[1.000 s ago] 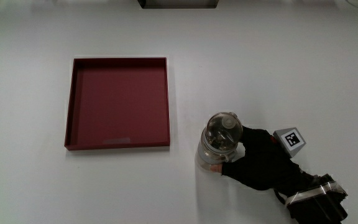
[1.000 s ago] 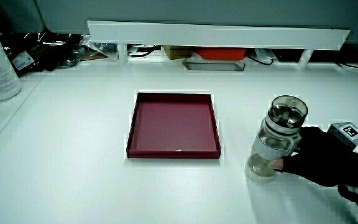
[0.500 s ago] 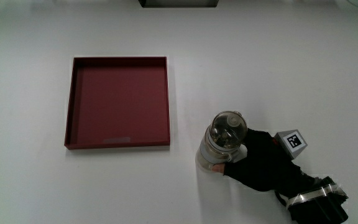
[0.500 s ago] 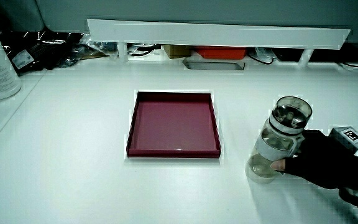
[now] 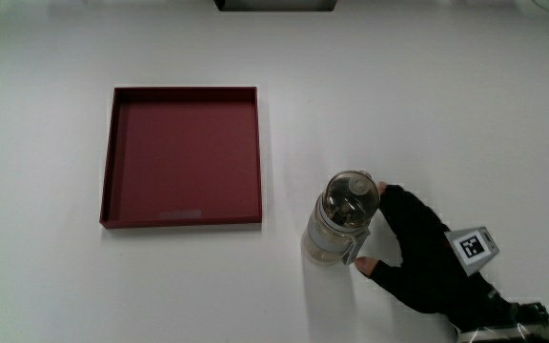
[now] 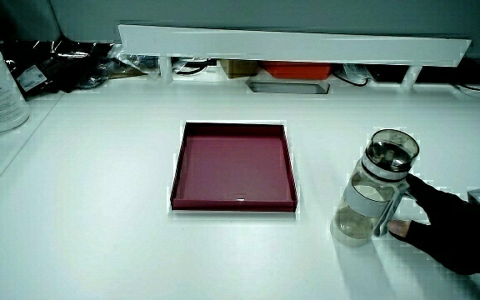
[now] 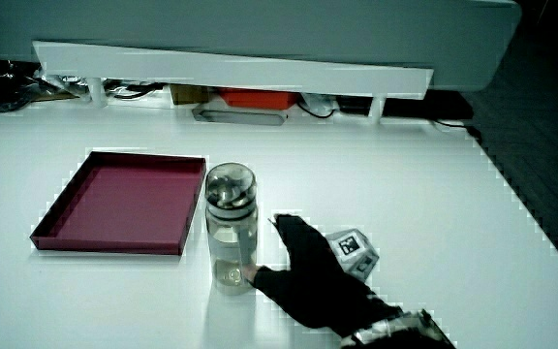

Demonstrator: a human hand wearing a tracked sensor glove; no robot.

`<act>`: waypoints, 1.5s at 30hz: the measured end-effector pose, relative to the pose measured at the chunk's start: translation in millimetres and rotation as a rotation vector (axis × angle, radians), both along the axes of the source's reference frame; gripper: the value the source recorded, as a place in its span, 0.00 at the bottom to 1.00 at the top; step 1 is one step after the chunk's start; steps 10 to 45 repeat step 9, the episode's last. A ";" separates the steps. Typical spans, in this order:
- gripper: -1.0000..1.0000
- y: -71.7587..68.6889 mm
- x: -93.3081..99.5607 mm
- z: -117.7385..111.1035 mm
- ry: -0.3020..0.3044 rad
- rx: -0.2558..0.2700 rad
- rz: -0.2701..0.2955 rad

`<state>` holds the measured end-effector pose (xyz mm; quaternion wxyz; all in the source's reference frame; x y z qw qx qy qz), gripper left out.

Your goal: Place bottle

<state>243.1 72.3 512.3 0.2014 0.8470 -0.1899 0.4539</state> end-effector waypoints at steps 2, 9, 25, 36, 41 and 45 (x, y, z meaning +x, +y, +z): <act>0.00 8.8 3.7 4.0 -0.061 -0.006 0.060; 0.00 39.5 21.1 51.1 0.645 -0.234 0.167; 0.00 39.5 21.1 51.1 0.645 -0.234 0.167; 0.00 39.5 21.1 51.1 0.645 -0.234 0.167; 0.00 39.5 21.1 51.1 0.645 -0.234 0.167; 0.00 39.5 21.1 51.1 0.645 -0.234 0.167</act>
